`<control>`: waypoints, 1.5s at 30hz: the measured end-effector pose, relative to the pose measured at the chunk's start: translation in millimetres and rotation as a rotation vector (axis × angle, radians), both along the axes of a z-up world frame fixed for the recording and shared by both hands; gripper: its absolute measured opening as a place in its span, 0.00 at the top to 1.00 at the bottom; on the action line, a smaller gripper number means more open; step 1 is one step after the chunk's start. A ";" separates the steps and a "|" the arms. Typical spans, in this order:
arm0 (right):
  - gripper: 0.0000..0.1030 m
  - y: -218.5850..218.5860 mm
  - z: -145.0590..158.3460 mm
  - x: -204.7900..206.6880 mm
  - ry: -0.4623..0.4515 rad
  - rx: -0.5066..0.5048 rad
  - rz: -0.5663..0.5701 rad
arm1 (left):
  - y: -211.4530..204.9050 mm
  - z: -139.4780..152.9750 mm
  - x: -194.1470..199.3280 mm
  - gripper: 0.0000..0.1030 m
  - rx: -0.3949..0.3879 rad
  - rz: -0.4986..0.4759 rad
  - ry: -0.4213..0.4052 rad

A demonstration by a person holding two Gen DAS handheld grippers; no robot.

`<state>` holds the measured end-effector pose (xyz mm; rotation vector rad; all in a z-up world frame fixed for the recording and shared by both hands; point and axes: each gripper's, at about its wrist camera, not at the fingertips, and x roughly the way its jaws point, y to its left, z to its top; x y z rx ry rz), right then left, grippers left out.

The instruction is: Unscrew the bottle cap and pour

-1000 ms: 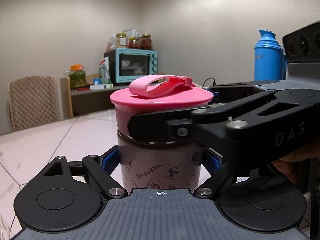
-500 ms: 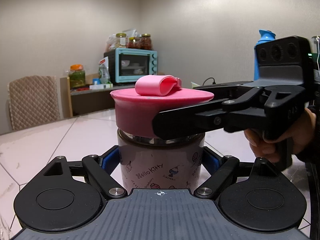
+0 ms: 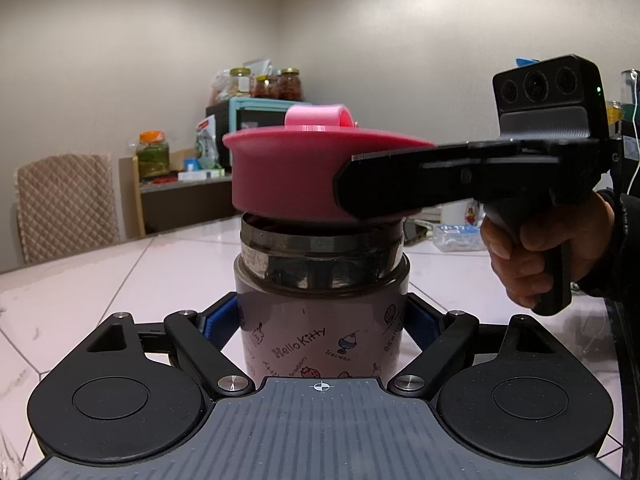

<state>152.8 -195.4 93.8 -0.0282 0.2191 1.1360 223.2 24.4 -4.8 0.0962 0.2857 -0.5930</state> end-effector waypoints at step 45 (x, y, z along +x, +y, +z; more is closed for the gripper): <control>0.18 1.2 1.0 -11.3 0.020 0.018 -0.136 | -11.2 2.8 -35.1 0.10 -0.009 0.036 -0.026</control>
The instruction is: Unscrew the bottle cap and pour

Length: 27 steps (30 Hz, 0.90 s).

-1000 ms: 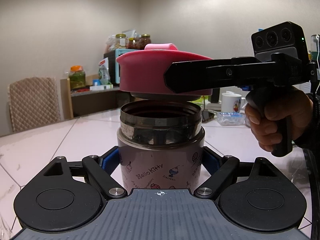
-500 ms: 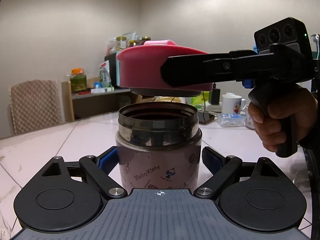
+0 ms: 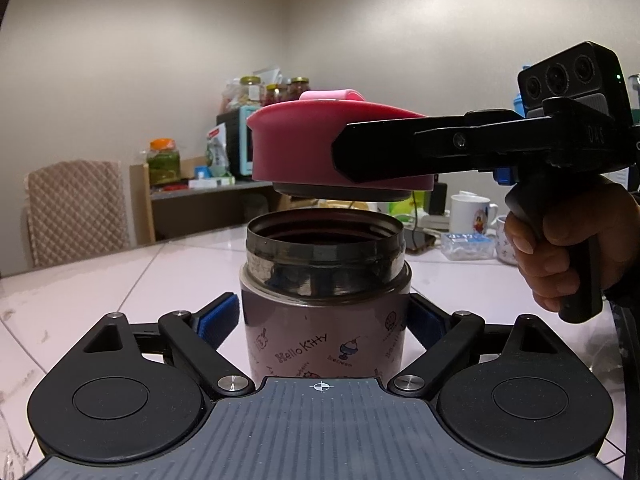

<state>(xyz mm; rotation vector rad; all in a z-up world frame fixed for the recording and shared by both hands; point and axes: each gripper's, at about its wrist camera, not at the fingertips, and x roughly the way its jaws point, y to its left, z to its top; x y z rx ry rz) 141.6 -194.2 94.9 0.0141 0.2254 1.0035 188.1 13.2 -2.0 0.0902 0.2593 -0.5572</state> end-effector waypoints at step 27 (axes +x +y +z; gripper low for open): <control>0.18 7.4 5.6 -13.5 -0.004 -0.004 -0.050 | -35.0 2.1 -30.2 0.08 -0.006 0.010 -0.003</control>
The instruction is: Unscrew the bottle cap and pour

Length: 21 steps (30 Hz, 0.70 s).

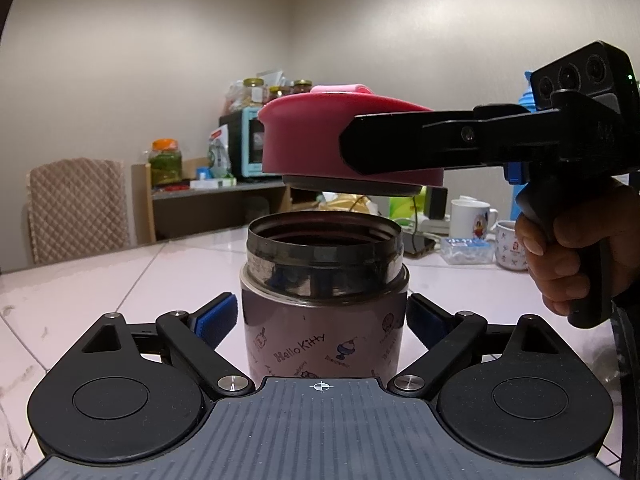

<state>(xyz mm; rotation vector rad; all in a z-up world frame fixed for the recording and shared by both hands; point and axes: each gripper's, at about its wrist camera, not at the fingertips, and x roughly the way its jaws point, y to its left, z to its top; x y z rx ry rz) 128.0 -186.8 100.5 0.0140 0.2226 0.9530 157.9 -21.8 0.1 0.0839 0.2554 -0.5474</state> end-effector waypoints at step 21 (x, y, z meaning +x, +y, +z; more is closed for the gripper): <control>0.18 -2.7 -3.3 -9.5 0.003 0.024 -0.068 | -42.3 15.5 -58.1 0.01 0.032 0.056 -0.014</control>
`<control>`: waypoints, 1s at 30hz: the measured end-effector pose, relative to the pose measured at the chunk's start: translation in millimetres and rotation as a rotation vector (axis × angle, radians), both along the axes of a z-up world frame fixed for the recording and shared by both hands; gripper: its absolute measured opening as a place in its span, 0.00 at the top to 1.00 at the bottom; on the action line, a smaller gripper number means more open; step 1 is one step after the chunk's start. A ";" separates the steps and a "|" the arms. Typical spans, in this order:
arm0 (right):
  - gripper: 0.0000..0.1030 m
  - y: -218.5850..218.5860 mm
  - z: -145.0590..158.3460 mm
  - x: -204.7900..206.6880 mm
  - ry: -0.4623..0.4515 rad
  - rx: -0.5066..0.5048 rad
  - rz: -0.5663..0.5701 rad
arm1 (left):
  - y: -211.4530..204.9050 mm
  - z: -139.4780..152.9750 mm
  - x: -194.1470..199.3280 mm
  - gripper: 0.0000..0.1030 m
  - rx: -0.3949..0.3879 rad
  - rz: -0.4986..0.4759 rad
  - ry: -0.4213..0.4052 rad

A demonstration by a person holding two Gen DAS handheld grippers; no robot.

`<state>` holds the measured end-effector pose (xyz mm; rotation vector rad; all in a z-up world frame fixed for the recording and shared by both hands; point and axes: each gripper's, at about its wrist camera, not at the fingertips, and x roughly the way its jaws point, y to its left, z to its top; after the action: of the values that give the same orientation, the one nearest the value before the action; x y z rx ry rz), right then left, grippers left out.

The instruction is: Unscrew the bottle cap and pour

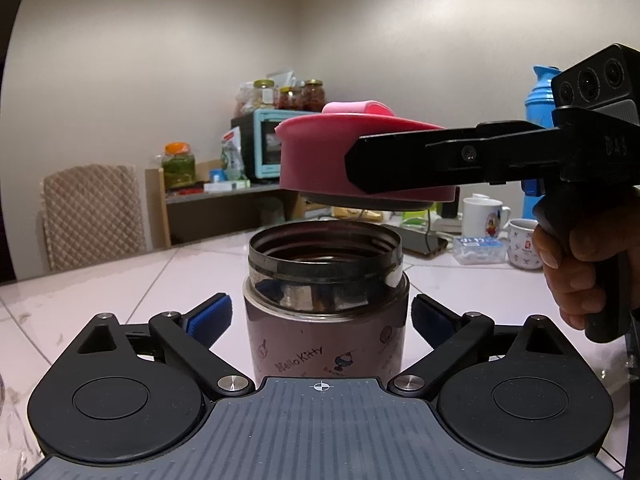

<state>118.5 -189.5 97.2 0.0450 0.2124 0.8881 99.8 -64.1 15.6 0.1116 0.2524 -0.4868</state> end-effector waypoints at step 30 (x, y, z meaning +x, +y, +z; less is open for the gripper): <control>0.18 -8.7 5.7 -7.2 -0.018 0.032 -0.084 | 24.6 10.7 -43.7 0.00 0.010 0.181 0.015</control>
<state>111.4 -198.2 102.9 0.0751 0.1781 0.8078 56.1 -39.6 26.3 0.0936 0.2767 -0.3069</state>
